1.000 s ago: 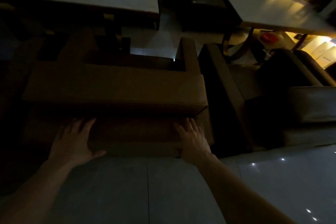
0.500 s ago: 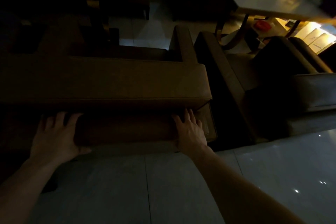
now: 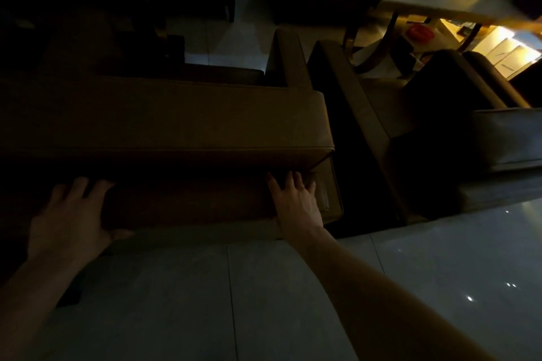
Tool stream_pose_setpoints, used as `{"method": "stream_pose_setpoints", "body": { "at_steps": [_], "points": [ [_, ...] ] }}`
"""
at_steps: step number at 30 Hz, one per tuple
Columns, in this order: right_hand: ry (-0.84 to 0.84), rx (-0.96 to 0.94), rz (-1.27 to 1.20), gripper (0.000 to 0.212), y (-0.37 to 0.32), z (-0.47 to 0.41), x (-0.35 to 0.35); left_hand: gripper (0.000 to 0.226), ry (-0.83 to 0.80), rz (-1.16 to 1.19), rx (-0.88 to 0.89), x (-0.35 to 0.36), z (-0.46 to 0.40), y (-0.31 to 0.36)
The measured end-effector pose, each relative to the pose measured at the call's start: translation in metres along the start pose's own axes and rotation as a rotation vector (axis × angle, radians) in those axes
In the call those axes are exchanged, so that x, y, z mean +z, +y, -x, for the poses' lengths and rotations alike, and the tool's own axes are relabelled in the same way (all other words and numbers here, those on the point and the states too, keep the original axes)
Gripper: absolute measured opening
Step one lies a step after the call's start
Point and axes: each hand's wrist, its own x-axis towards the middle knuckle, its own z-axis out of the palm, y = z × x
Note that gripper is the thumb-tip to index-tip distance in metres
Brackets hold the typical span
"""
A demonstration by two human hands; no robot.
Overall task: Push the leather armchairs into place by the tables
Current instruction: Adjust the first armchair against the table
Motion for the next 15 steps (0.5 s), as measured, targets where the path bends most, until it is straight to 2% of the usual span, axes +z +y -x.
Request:
{"method": "stream_pose_setpoints", "body": {
  "at_steps": [8, 12, 15],
  "points": [
    [-0.008, -0.033, 0.02, 0.093, 0.007, -0.002, -0.003, 0.097, -0.015, -0.016, -0.072, 0.005, 0.001, 0.005],
    [-0.025, -0.051, 0.028, 0.085, 0.014, 0.004, -0.004, 0.099, -0.076, -0.015, -0.118, 0.013, 0.01, 0.005],
    [-0.049, -0.057, 0.038, 0.083, 0.026, 0.017, -0.004, 0.091, -0.041, 0.052, -0.17, 0.011, 0.029, 0.028]
  ]
}}
